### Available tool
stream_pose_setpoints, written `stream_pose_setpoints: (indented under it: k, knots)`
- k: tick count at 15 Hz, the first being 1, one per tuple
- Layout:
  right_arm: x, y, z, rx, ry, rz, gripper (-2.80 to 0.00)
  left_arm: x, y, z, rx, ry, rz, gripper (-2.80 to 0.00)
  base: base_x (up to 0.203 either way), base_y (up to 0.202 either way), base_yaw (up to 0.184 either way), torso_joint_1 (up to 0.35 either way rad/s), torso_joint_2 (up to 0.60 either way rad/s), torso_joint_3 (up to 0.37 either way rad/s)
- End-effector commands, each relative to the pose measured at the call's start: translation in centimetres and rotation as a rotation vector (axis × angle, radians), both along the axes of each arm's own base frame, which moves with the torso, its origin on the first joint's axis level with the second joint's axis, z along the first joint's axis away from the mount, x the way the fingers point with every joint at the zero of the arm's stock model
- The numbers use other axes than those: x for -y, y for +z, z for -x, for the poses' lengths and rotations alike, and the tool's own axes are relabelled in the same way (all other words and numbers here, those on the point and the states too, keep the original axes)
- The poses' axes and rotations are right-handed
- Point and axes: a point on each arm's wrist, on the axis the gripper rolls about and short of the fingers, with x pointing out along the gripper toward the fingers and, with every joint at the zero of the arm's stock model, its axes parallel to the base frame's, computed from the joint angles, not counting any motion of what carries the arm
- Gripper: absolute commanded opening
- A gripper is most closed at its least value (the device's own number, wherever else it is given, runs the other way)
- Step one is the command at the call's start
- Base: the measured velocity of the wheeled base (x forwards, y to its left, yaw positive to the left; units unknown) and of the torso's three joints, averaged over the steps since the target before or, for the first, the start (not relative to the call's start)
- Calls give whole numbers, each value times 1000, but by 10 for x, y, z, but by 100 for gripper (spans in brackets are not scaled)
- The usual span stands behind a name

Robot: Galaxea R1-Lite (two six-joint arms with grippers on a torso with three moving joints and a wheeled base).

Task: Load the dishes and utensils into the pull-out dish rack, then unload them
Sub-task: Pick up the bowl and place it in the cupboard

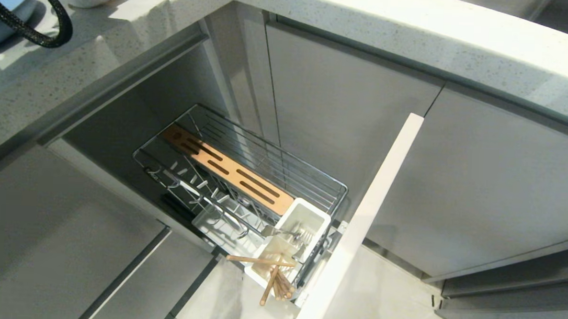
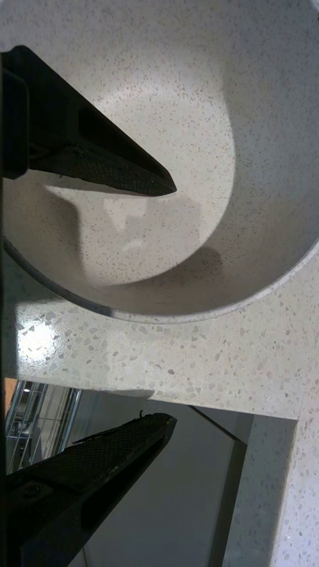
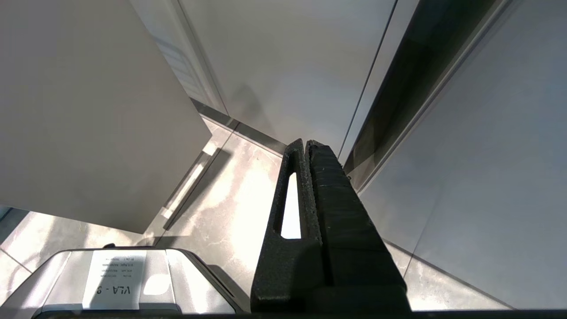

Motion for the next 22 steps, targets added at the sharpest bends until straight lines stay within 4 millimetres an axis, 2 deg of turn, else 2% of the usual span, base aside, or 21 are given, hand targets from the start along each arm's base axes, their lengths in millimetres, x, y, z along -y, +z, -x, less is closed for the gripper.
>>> stream_pose_setpoints:
  k: [1,3,4,14,20,22]
  knots:
    - [0,0,0,2,0,-1,-280,1,-2,-2,-13,0,-4,0,0,0,0,0,0,0]
    - [0,0,0,3,0,0,-280,0,-2,-2,-13,3,-4,0,0,0,0,0,0,0]
    - [0,0,0,2,1,0,-280,1,-2,-3,-13,2,-3,-280,0,0,0,0,0,0]
    - [0,0,0,2,0,-1,-280,6,0,4,-8,-25,0,-280,0,0,0,0,0,0]
    - [0,0,0,1,0,-1,-280,6,7,23,19,-39,-30,-280,0,0,0,0,0,0]
    - [0,0,0,3,-1,0,-280,3,12,36,51,-46,-106,-280,0,0,0,0,0,0]
